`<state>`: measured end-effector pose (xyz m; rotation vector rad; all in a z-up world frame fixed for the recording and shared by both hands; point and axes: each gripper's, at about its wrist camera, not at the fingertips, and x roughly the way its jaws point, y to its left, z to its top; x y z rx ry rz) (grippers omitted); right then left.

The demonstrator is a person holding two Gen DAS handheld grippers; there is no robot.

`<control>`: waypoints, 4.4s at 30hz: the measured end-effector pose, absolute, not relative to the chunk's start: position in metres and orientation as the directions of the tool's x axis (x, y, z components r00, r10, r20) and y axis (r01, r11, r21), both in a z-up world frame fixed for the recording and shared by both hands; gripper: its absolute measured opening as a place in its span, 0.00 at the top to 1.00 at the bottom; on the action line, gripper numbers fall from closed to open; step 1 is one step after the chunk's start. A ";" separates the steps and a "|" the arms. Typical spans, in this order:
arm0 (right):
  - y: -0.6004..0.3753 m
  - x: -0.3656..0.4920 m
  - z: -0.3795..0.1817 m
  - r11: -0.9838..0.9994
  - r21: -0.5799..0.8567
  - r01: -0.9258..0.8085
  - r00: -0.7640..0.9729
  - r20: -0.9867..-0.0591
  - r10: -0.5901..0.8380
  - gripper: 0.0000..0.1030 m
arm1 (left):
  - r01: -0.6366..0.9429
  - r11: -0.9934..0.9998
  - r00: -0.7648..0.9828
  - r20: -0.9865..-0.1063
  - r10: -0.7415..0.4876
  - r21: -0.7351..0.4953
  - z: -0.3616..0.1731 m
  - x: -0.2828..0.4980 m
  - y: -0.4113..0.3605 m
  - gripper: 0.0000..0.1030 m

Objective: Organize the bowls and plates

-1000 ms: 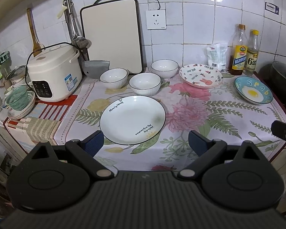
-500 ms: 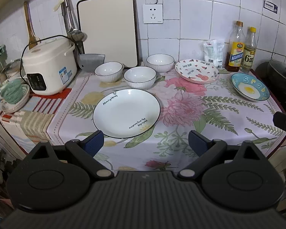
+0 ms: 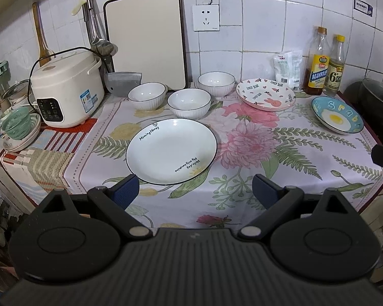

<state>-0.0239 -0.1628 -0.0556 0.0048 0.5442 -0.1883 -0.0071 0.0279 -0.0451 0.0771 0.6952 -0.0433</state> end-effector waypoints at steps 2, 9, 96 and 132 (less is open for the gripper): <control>-0.162 -0.024 -0.056 0.982 -0.046 0.182 0.838 -0.515 -0.179 0.00 | 0.067 0.996 0.766 -0.643 -0.016 0.055 -0.046 -0.007 0.028 0.07; -0.162 -0.023 -0.059 0.979 -0.068 0.194 0.834 -0.514 -0.201 0.00 | 0.072 0.995 0.766 -0.642 -0.015 0.062 -0.045 -0.009 0.023 0.07; -0.056 0.232 -0.234 0.925 0.327 -0.192 0.667 -0.648 0.367 0.75 | -0.002 0.977 0.586 -0.793 -0.170 -0.212 -0.201 0.212 0.184 0.72; -0.079 0.239 -0.222 0.902 0.375 -0.216 0.628 -0.654 0.422 0.78 | 0.032 0.961 0.522 -0.816 -0.250 -0.274 -0.181 0.211 0.177 0.73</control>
